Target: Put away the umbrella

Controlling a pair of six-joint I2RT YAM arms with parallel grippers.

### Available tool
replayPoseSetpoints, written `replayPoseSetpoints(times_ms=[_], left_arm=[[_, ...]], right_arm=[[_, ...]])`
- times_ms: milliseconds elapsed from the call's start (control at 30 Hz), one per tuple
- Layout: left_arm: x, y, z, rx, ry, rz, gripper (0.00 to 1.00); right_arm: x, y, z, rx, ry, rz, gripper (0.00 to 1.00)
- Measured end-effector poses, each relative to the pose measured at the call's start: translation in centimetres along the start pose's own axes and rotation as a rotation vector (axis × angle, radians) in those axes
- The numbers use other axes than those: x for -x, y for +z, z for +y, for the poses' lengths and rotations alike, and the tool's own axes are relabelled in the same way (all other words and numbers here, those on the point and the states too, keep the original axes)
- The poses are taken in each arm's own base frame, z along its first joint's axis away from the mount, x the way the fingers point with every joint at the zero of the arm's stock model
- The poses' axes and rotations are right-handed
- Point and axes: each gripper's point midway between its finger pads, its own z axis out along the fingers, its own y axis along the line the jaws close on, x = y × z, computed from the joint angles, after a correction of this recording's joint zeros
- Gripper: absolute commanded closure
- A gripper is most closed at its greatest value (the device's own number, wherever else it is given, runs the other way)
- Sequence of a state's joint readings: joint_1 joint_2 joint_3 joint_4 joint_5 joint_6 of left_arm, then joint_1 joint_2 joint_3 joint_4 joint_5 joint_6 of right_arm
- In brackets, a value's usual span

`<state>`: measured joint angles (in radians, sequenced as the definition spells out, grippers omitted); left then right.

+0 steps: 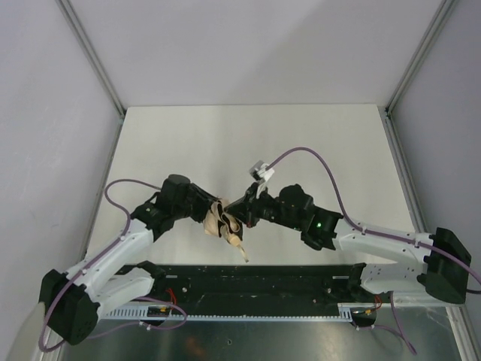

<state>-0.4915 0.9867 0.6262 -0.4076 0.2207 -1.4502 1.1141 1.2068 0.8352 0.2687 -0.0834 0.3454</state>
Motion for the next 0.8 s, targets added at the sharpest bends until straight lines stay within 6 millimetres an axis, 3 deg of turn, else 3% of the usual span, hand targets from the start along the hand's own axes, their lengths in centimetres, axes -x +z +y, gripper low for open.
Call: replayPoseSetpoints(times_ms=[267, 533, 700, 800], left_arm=[[1.1, -1.5, -3.3, -0.137, 0.016, -0.130, 1.00], [0.7, -1.3, -4.2, -0.159, -0.009, -0.103, 1.00], [0.0, -0.9, -3.4, -0.171, -0.016, -0.058, 1.00], [-0.4, -1.4, -3.3, -0.224, -0.019, -0.028, 1.00]], right_arm=[[4.0, -1.2, 0.2, 0.053, 0.363, -0.218, 1.00], [4.3, -1.2, 2.4, 0.133, 0.389, -0.257, 1.00], [3.7, -1.9, 2.2, 0.133, 0.384, -0.263, 1.00], [4.5, -2.9, 1.5, 0.122, 0.372, -0.275, 1.00]])
